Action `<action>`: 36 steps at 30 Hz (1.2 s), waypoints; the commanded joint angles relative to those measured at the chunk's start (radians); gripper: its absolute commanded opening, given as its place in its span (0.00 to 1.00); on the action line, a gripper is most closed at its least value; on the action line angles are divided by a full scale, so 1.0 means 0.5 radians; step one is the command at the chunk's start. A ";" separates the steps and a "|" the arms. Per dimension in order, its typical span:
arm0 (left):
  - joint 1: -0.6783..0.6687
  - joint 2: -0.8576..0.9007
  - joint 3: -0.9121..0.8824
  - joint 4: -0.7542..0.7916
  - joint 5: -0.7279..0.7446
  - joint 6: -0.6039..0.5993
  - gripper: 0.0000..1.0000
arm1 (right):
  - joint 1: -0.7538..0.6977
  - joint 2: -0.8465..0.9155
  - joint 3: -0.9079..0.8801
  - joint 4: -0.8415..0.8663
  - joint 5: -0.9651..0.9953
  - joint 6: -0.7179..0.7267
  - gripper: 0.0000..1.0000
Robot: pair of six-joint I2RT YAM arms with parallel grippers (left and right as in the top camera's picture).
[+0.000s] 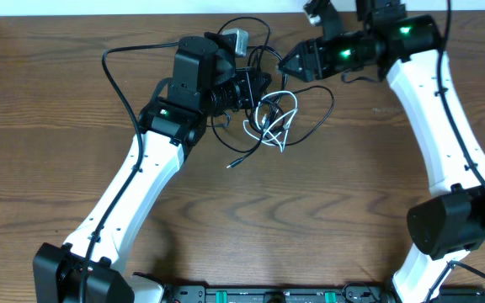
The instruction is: Untangle cables
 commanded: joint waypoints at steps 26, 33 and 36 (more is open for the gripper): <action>0.469 -0.172 0.010 -0.198 0.047 0.140 0.07 | -0.396 0.025 -0.659 0.234 1.372 0.831 0.19; 0.549 -0.172 0.010 -0.391 0.002 0.273 0.08 | -0.458 0.025 -0.659 0.251 1.227 0.719 0.17; 0.526 -0.172 0.010 -0.458 0.003 0.292 0.07 | -0.441 0.025 -0.658 0.333 0.878 0.436 0.17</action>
